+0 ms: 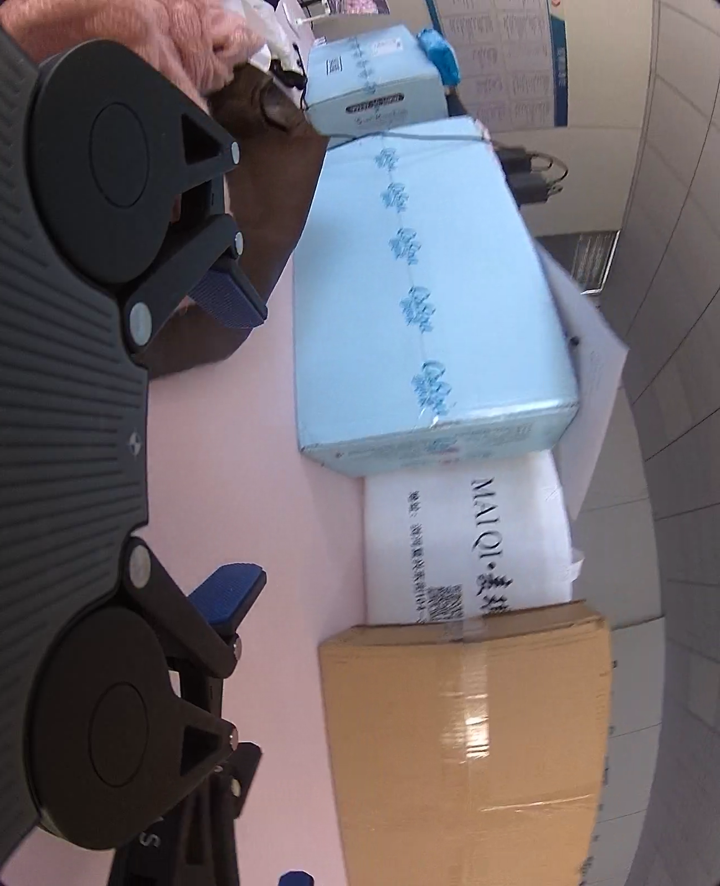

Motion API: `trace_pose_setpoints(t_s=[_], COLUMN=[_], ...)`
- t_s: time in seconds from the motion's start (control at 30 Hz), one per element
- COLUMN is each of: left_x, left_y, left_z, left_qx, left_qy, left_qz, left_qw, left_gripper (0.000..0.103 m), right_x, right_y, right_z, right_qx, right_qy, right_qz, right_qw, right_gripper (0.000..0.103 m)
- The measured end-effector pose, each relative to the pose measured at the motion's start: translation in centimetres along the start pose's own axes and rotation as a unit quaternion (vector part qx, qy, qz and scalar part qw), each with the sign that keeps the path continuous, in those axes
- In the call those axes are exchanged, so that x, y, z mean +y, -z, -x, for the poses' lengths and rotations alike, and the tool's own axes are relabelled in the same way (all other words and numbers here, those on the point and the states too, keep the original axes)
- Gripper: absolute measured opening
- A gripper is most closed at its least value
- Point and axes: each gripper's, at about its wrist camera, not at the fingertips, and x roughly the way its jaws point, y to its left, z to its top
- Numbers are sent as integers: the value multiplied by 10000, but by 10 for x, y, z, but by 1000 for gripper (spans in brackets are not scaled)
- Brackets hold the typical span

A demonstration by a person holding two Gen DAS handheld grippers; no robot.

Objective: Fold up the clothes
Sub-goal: 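Move both tools to the pink sweater and close both on its knit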

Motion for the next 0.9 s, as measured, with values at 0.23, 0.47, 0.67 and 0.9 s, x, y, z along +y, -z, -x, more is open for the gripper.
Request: trace_pose_setpoints(t_s=[0.23, 0.47, 0.67, 0.9], left_x=[85, 129, 139, 151], left_y=[28, 39, 58, 74], left_z=[78, 97, 87, 74], left_qx=[-348, -154, 321, 695], left_qy=[-804, -957, -556, -337], left_qz=[694, 313, 312, 622], left_qw=[9937, 9948, 9974, 9951], left_gripper=[92, 92, 94, 93], right_x=[8, 42, 95, 123], right_y=[3, -11, -16, -10], right_z=[39, 28, 40, 23], right_qx=[-1443, -734, -280, 797], right_qy=[-1429, -2973, -4151, -4370], right_qz=[-683, -1007, -775, -642], right_qw=[9768, 9466, 9060, 8936], right_gripper=[94, 101, 101, 97])
